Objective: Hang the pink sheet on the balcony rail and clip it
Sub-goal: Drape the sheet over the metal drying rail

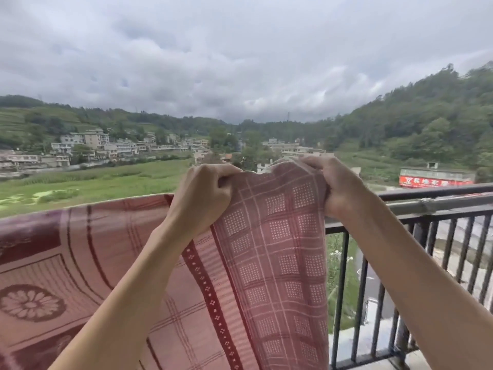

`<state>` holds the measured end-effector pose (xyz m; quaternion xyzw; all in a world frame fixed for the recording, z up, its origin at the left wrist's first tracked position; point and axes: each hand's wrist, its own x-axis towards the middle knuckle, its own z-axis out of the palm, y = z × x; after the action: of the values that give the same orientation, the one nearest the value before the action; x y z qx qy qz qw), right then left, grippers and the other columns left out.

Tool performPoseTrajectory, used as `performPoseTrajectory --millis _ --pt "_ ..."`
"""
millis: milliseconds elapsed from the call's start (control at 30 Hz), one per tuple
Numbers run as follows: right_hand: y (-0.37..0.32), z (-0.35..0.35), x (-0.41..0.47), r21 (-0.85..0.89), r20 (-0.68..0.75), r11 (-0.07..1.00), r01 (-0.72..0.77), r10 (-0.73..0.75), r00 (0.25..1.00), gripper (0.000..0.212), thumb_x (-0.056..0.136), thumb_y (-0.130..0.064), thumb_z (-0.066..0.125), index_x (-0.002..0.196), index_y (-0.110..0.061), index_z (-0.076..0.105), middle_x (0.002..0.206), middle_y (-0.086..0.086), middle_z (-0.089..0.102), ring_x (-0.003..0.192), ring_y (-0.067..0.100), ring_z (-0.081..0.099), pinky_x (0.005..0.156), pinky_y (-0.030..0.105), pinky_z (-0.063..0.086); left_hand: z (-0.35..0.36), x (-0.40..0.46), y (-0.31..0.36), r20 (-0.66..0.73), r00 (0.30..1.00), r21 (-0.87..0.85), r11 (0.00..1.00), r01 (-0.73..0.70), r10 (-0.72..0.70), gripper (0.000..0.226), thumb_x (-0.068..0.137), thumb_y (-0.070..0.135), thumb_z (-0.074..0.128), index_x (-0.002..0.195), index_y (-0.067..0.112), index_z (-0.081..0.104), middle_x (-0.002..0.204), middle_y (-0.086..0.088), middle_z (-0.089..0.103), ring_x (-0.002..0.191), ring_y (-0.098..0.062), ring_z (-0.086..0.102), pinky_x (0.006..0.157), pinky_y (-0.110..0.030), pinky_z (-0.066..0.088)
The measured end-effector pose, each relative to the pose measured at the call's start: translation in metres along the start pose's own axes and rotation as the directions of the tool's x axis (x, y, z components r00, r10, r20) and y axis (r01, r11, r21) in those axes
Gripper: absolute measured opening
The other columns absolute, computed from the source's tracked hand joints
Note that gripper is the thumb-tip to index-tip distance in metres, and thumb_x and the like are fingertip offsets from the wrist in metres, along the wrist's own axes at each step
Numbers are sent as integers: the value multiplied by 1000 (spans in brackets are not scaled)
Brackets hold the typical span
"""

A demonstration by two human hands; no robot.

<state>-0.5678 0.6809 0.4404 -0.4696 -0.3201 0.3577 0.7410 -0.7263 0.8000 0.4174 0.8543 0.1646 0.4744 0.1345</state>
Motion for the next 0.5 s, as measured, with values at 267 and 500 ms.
performPoseTrajectory --millis 267,500 --pt "63 -40 -11 -375 99 906 -197 251 963 41 91 -46 47 75 -12 64 73 5 59 69 19 52 63 26 44 18 -28 2 334 939 167 986 24 -80 33 77 58 49 98 40 67 91 15 66 81 -3 61 68 -26 51" --pt "65 -23 -6 -27 154 912 -410 409 899 37 96 -32 46 70 -9 60 65 2 60 53 13 60 52 27 56 34 -31 -12 269 960 259 966 10 -82 31 83 35 65 113 32 63 99 7 70 81 -7 60 68 -26 46"
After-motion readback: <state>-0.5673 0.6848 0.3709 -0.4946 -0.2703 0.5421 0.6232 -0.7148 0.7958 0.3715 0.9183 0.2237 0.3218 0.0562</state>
